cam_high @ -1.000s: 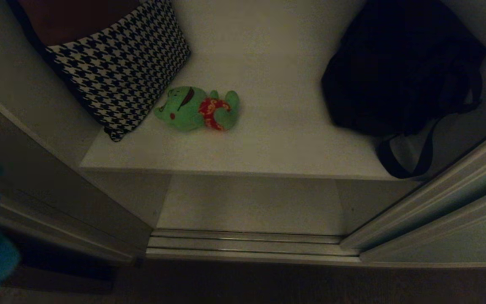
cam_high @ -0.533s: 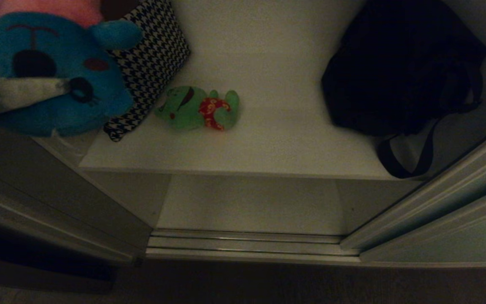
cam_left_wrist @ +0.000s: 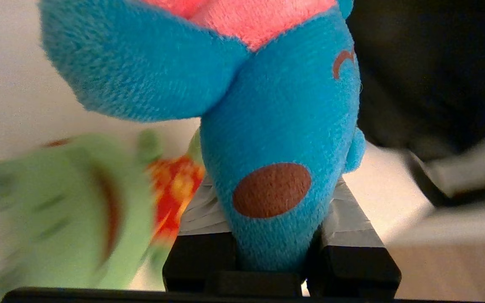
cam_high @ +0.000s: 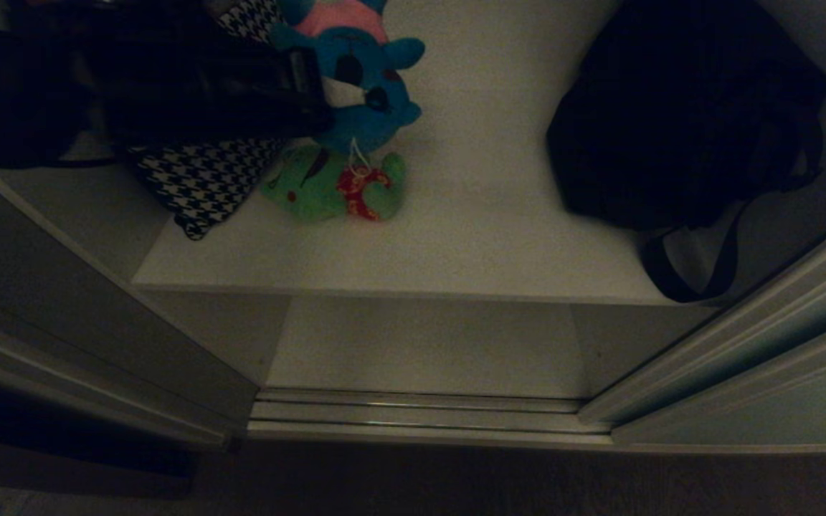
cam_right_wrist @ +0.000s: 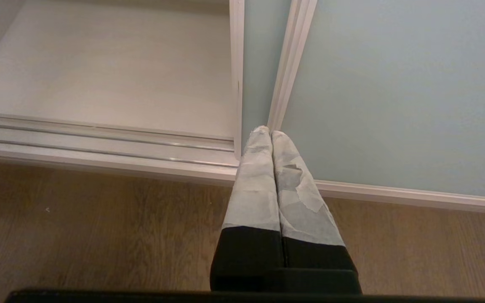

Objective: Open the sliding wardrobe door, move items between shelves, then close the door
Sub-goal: Place the blue doll on the higher shelf

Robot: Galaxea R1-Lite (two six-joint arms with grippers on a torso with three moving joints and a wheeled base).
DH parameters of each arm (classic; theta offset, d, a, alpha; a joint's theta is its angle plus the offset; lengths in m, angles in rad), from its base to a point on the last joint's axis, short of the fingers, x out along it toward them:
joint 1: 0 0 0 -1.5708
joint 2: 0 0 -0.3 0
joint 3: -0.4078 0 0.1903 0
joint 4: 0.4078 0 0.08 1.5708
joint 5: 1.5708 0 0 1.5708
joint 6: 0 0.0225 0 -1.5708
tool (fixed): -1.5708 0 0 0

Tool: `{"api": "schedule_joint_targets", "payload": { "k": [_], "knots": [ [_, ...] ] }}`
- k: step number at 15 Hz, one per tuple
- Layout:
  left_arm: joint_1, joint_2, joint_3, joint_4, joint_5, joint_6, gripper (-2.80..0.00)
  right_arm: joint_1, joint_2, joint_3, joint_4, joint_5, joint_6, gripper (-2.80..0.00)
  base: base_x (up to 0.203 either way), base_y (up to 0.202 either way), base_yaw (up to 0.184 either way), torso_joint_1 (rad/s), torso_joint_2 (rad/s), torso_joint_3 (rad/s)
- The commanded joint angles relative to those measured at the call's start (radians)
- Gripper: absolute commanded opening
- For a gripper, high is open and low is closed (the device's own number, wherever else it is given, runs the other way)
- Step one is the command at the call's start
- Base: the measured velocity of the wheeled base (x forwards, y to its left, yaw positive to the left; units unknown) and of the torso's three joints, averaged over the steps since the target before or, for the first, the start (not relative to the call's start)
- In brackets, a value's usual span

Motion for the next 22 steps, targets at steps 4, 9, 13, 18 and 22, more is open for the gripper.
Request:
{"api": "schedule_joint_targets", "payload": {
  "k": [4,9,13,18,22],
  "knots": [
    [-0.137,0.277,-0.177,-0.024,0.151,-0.163,-2.8,0.0,-0.003,0.0,-0.001,0.0,0.0,-2.8,0.0,0.0,0.0,0.0,0.0,0.0],
    [-0.173,0.384,-0.18,-0.132,0.22,-0.181,-2.8,0.0,-0.003,0.0,-0.001,0.0,0.0,-2.8,0.0,0.0,0.0,0.0,0.0,0.0],
    [-0.179,0.412,-0.186,-0.183,0.234,-0.186,-2.8,0.0,-0.003,-0.001,-0.001,0.0,0.0,-2.8,0.0,0.0,0.0,0.0,0.0,0.0],
    [-0.224,0.395,-0.186,-0.185,0.234,-0.179,-2.8,0.0,-0.003,0.0,-0.001,0.0,0.0,-2.8,0.0,0.0,0.0,0.0,0.0,0.0],
    [-0.236,0.386,-0.184,-0.178,0.235,-0.181,-2.8,0.0,-0.003,0.0,-0.001,0.0,0.0,-2.8,0.0,0.0,0.0,0.0,0.0,0.0]
  ]
}}
